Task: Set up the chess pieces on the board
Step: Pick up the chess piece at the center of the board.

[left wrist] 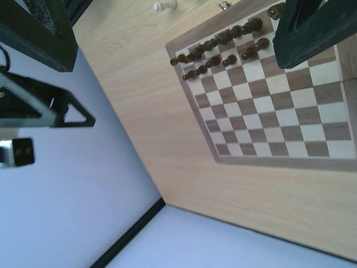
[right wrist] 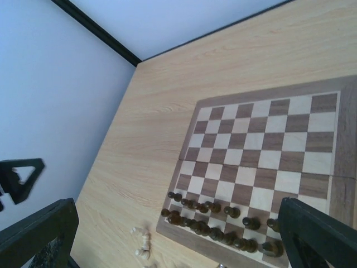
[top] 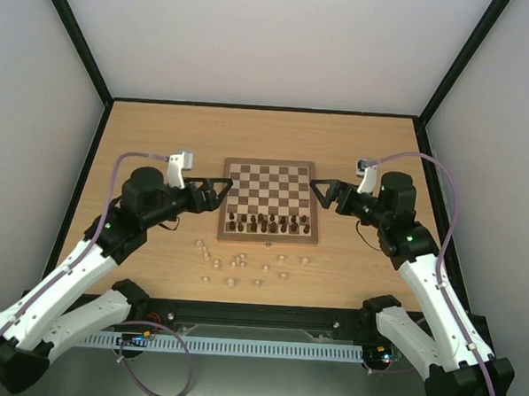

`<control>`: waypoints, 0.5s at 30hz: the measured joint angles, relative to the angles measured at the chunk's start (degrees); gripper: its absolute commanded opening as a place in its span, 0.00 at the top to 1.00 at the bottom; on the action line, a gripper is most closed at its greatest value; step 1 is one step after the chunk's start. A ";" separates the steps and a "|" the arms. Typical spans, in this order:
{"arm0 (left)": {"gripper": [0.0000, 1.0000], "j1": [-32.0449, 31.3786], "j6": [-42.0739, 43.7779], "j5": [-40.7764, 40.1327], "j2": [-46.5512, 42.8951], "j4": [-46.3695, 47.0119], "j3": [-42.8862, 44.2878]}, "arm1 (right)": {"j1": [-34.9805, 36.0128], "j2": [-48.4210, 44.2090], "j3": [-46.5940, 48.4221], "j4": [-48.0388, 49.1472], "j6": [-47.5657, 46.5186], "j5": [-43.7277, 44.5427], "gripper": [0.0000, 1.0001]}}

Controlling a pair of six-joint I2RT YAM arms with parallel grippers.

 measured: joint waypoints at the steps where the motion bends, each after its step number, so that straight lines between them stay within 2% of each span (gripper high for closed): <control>1: 0.01 -0.02 -0.22 -0.87 -1.81 -0.17 -0.07 | 0.00 -0.31 0.09 -0.68 -0.07 0.02 0.02; 6: 0.00 -0.02 -1.27 -3.61 -5.20 -2.73 -0.13 | 0.00 -1.64 0.31 -4.83 -0.50 0.11 0.01; 15: 0.01 -0.02 -2.80 -3.54 -5.11 -5.05 -0.59 | 0.00 -3.41 5.44 -11.32 -1.64 -0.33 0.01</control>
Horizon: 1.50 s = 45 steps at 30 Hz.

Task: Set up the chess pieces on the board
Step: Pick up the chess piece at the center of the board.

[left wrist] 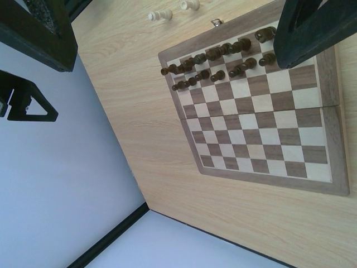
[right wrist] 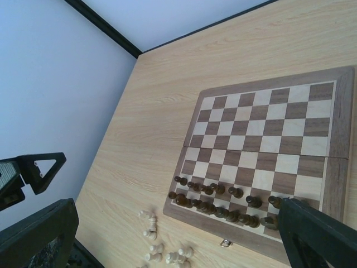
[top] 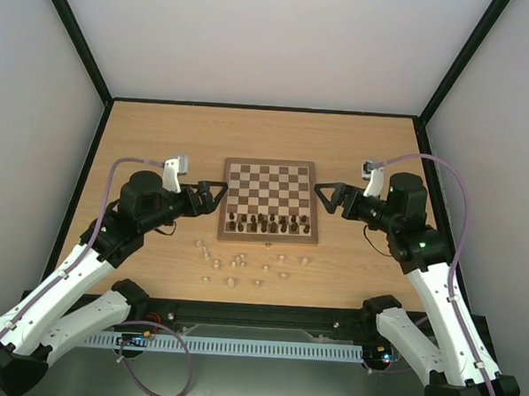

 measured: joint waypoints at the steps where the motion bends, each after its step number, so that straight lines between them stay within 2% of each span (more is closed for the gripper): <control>1: 0.01 0.00 -0.20 0.11 0.00 -0.13 0.00 | 0.00 0.00 0.48 -0.74 -0.02 -0.02 0.01; 5: 0.01 0.00 -0.85 0.46 0.00 -1.40 0.22 | 0.00 0.17 3.21 -5.14 0.09 -0.35 0.01; 11: 0.01 0.00 -1.95 0.83 -1.03 -4.28 0.07 | 0.00 0.28 3.80 -9.40 -0.66 -7.06 0.01; 16: 0.00 -0.02 -4.07 -0.24 -9.35 -5.05 -5.55 | 0.00 -0.31 2.45 -14.71 -2.21 -6.95 0.01; 19: 0.01 -0.02 -5.25 -0.46 -13.62 -6.34 -9.46 | 0.02 -1.92 0.66 -16.44 -2.23 -5.07 0.09; 22: 0.00 0.00 -5.88 -0.11 -14.67 -7.37 -12.00 | 0.15 -3.72 -1.95 -17.33 -1.51 -3.13 0.21; 25: 0.01 -0.02 -5.79 -0.02 -14.86 -8.37 -13.55 | 1.16 -4.46 -4.96 -17.57 -0.81 -1.07 0.27; 34: 0.00 -0.02 -2.86 -1.11 -12.20 -8.85 -13.73 | 11.78 5.60 -6.27 -17.53 1.99 9.44 0.28; 38: 0.00 -0.02 -2.01 -1.49 -10.80 -8.87 -13.73 | 19.08 11.63 -3.78 -17.99 3.80 18.16 0.29; 45: 0.00 -0.02 -1.49 -1.70 -10.29 -8.87 -13.73 | 31.89 18.91 -0.55 -21.24 9.46 32.20 0.36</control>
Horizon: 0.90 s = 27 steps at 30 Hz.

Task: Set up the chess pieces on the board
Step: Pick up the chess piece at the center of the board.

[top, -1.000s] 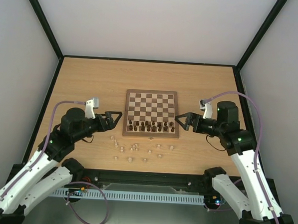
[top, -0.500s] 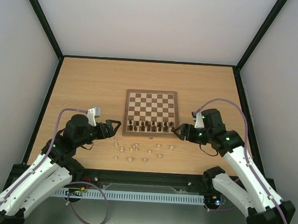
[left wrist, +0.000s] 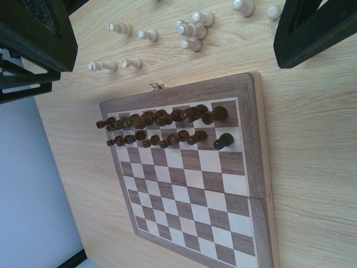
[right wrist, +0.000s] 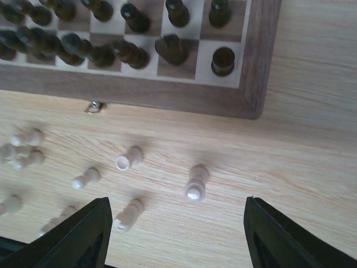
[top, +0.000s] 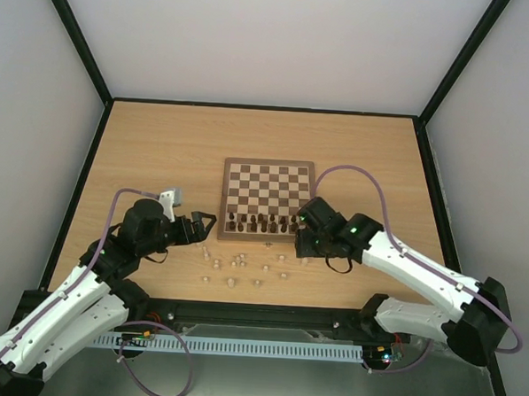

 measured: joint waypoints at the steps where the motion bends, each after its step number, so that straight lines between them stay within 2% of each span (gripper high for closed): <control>1: 0.01 0.00 0.04 0.02 0.02 0.02 0.00 | 1.66 0.74 -0.07 -0.59 1.16 1.60 0.38; 3: 0.01 0.00 0.11 0.13 0.00 0.00 0.00 | 4.35 2.10 -0.35 -1.27 2.95 3.89 0.41; 9: 0.01 -0.22 0.70 0.55 -0.02 0.04 0.00 | 9.51 5.62 -0.96 -2.67 7.80 8.24 0.60; 17: 0.01 -0.26 1.03 1.51 0.94 0.50 0.00 | 9.79 7.74 -1.64 -2.71 9.73 9.75 0.63; 22: 0.00 -0.26 1.29 1.60 0.92 0.55 0.00 | 9.79 9.88 -2.36 -2.38 9.70 9.38 0.70; 27: 0.00 -0.26 1.33 1.70 0.92 0.52 0.00 | 9.79 11.19 -2.60 -1.88 9.46 8.85 0.70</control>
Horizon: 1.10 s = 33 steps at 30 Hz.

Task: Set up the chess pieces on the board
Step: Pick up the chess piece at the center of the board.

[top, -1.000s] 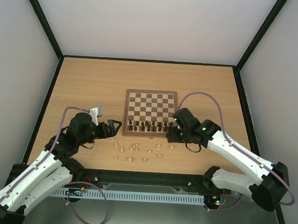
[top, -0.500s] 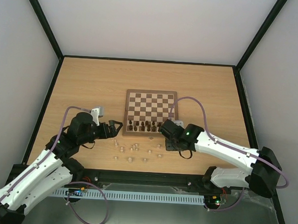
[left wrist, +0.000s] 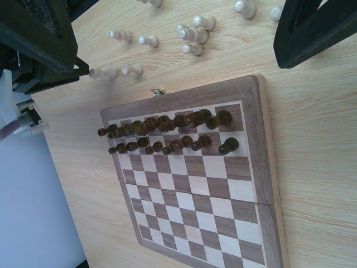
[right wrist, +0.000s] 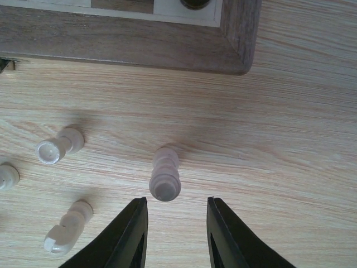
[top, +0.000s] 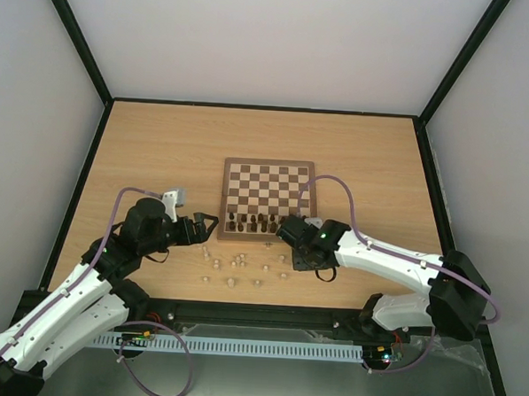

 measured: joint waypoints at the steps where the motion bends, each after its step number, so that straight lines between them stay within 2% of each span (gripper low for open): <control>1: 0.00 0.00 0.00 0.00 0.00 0.02 0.00 | 0.00 0.13 -0.09 0.26 -0.02 -0.07 0.70; 8: 0.01 0.00 0.00 0.00 0.04 0.07 0.00 | 0.00 2.56 -0.63 1.97 -0.83 -0.55 0.71; 14: 0.00 0.00 0.02 0.02 0.35 0.46 0.00 | 0.00 5.11 -0.63 3.43 -1.66 -0.74 0.85; 17: 0.01 0.00 0.02 0.02 0.39 0.46 0.00 | 0.00 5.44 -0.61 3.74 -2.14 -0.55 0.97; 23: 0.01 0.00 0.09 0.31 0.52 0.76 0.00 | 0.00 4.83 1.05 1.88 -2.08 0.00 0.99; 27: 0.00 0.00 0.46 0.70 0.79 0.90 0.00 | 0.00 1.33 8.83 -3.45 -2.43 0.98 0.98; 29: 0.01 0.00 0.59 0.87 0.98 0.90 0.00 | -0.68 0.48 17.20 -6.34 -3.61 2.45 0.99; 33: 0.01 0.00 0.76 0.98 1.27 1.11 0.00 | -4.39 3.45 29.11 -8.24 -8.26 2.38 0.99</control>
